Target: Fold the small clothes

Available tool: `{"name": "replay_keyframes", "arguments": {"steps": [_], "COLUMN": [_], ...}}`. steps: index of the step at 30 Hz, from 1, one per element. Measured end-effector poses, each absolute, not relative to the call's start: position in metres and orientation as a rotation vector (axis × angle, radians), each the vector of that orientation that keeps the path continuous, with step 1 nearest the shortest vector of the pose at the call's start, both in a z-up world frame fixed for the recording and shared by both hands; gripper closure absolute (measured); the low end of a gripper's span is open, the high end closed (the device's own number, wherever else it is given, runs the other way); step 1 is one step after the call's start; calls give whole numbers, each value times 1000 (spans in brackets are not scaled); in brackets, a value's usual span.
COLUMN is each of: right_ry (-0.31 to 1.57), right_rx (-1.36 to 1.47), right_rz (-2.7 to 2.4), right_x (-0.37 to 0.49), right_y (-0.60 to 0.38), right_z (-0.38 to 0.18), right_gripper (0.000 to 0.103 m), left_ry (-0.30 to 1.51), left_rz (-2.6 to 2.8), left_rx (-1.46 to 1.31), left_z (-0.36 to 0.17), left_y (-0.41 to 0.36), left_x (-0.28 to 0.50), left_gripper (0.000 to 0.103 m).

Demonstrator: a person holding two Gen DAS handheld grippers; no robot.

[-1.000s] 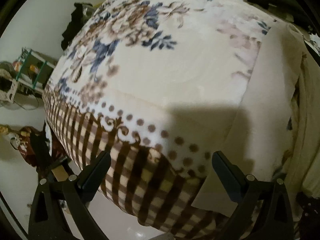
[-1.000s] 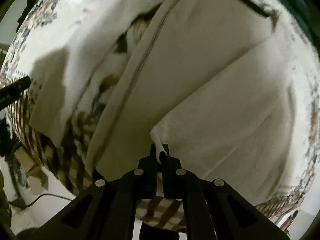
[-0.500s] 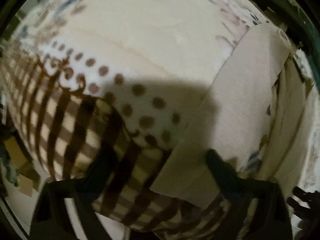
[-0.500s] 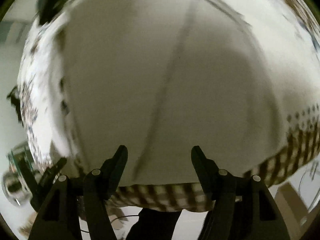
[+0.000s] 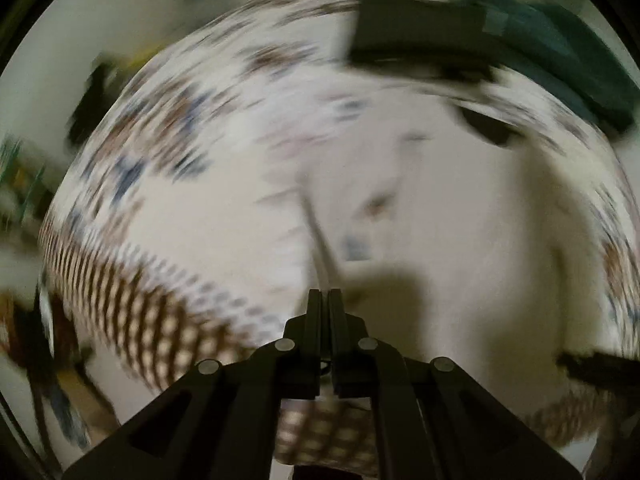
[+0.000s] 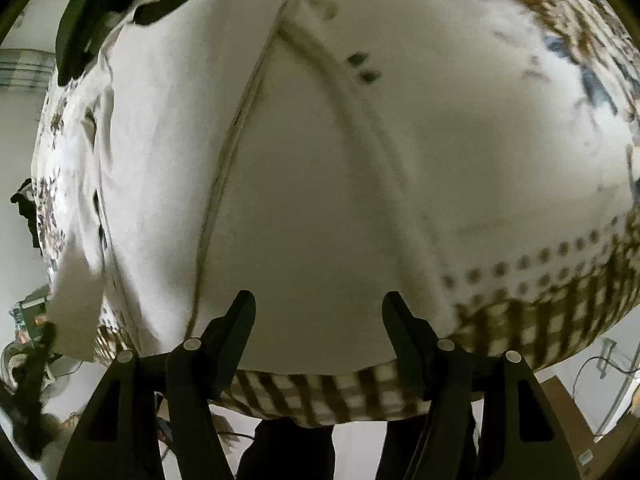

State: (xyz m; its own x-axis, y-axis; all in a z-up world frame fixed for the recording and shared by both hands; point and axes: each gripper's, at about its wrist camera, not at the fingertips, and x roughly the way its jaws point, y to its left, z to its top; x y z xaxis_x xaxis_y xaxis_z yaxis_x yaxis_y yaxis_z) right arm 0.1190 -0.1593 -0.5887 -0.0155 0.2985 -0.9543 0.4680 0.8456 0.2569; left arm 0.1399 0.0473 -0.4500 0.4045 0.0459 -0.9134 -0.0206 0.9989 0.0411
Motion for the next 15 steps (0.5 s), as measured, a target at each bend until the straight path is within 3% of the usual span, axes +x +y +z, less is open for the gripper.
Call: {"name": "replay_keyframes", "arguments": {"steps": [8,15], "right_ry": [1583,1612], "right_rx": [634,666], "right_rz": [-217,-220], "right_x": [93,68], "right_y": [-251,-315], "right_z": [-575,-579], "right_gripper": [35,35], "left_ry": [1162,1340], "left_rz": [-342,-373], "left_rx": [199,145], "left_z": [-460,-507], "left_y": [-127,-151], "left_x": [119,126], "left_gripper": [102,94]}}
